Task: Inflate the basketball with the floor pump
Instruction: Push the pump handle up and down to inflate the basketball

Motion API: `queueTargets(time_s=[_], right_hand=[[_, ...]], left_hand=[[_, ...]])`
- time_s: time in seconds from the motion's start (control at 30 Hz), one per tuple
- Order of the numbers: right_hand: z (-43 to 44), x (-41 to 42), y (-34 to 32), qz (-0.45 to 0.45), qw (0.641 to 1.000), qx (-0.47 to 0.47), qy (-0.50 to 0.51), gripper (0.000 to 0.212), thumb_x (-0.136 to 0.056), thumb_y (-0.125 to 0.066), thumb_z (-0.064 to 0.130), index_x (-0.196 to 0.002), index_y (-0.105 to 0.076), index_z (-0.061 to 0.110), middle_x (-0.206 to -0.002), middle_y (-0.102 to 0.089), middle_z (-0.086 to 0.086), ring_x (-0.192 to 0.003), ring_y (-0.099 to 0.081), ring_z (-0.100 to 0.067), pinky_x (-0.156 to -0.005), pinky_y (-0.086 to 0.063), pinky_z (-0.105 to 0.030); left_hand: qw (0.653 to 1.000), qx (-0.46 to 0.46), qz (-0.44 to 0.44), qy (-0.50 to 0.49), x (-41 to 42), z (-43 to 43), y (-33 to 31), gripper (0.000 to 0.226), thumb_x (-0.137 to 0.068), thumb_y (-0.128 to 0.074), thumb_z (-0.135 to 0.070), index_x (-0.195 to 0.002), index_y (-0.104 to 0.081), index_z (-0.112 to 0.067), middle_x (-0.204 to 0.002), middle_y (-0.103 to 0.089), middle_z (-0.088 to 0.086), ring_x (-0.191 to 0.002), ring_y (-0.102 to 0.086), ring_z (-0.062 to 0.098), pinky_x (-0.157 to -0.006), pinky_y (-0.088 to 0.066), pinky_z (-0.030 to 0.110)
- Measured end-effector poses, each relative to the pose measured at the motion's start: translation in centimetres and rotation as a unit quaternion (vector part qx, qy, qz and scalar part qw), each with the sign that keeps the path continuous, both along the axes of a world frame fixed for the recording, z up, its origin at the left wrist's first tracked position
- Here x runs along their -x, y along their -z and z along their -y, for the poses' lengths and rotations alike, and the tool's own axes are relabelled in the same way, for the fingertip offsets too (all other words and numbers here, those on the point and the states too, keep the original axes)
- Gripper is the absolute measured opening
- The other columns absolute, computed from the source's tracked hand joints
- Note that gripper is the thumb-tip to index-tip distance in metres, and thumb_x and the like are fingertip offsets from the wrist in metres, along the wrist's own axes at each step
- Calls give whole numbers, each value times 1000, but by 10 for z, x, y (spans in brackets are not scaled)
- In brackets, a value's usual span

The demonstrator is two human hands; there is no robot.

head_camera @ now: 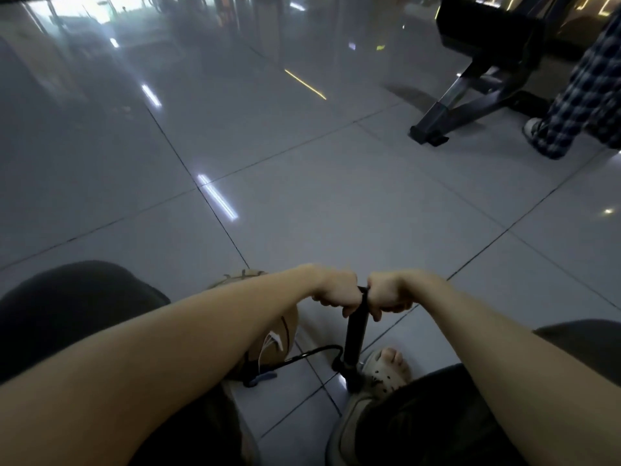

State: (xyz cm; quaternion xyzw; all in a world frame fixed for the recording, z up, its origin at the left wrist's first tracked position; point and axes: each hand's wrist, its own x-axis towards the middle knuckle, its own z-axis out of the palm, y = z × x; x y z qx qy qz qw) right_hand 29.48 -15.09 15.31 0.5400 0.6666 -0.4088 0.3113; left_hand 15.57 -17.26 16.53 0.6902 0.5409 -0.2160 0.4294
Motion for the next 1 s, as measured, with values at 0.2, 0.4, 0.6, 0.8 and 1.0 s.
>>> queueTargets(time_s=[0.2,0.4,0.6,0.8,1.0], right_hand=[[28,7,-26,25,999,7,-25,9,-89,-66,10,-82,-62,5,-54,-40,-6,-45,-31,-20,-49,-27,-30],[-5,17,-140,-15,1000,-3,7,8,-88,-62,8,-80,-63,10,-55,-33,-1,-46,-24,-15,-48,-19,-24],[-29,16,-193,-31,999,-9,21,12,-85,-65,7,-86,-55,14,-59,-30,0,-51,-20,-15,-48,-16,-27],[-19,6,-85,-8,1000,-7,26,11,-81,-65,3,-76,-58,9,-55,-35,-2,-47,-26,-16,-50,-20,-27],[-1,5,-9,17,1000,1,12,7,-85,-65,5,-79,-61,7,-55,-41,-6,-47,-33,-19,-50,-29,-30]], left_hand=[[1000,5,-20,12,3,17,-12,16,-84,-71,-14,-72,-61,-7,-57,-47,7,-47,-36,23,-49,-32,30],[999,6,34,-8,28,-15,-122,25,-90,-72,-17,-72,-55,-13,-55,-40,-1,-47,-31,17,-49,-25,29],[998,8,60,-9,33,-43,-170,26,-90,-69,-13,-72,-51,-17,-60,-30,-2,-50,-22,16,-50,-17,30],[999,6,36,-3,14,-36,-68,13,-83,-71,-9,-75,-61,-8,-56,-41,2,-46,-31,18,-48,-25,29],[1000,-17,22,11,6,-13,4,10,-78,-72,-11,-71,-68,-6,-52,-47,4,-46,-38,22,-48,-32,28]])
